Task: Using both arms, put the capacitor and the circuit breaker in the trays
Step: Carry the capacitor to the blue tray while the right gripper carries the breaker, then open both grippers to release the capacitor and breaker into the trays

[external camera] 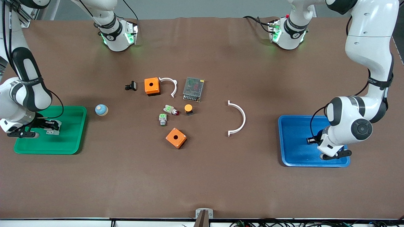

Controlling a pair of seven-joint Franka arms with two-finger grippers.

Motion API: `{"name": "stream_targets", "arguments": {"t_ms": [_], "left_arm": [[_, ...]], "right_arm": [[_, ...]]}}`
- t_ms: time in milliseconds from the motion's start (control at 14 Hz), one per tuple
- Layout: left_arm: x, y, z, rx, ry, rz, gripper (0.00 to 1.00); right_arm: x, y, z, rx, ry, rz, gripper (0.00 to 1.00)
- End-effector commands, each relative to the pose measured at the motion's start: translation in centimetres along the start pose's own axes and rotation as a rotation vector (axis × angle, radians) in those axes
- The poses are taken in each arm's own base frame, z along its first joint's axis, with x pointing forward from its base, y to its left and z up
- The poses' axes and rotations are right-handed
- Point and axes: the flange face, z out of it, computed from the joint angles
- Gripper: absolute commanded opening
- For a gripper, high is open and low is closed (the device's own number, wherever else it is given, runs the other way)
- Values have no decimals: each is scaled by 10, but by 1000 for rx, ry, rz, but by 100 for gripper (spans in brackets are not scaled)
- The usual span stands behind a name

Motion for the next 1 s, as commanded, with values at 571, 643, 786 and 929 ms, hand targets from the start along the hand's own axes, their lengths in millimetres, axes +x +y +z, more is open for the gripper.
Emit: {"name": "stream_targets", "arguments": {"t_ms": [571,643,786,929], "left_arm": [[-1,-3,5,-16,-6,-8,45],[-1,-2,-2,-17,-1,-8,88],[-8,-5,-44,-12,3,-5,100],[-25,-11,-91,0,-23,35,100]], "right_arm": [[48,-22,-55,51,-11,-59,100],[63,-31,-76,61,-31,-81,100],[89,-53,-122,79,-65,-118,100],[100,-80,-147,70,-104,-79,100]]}}
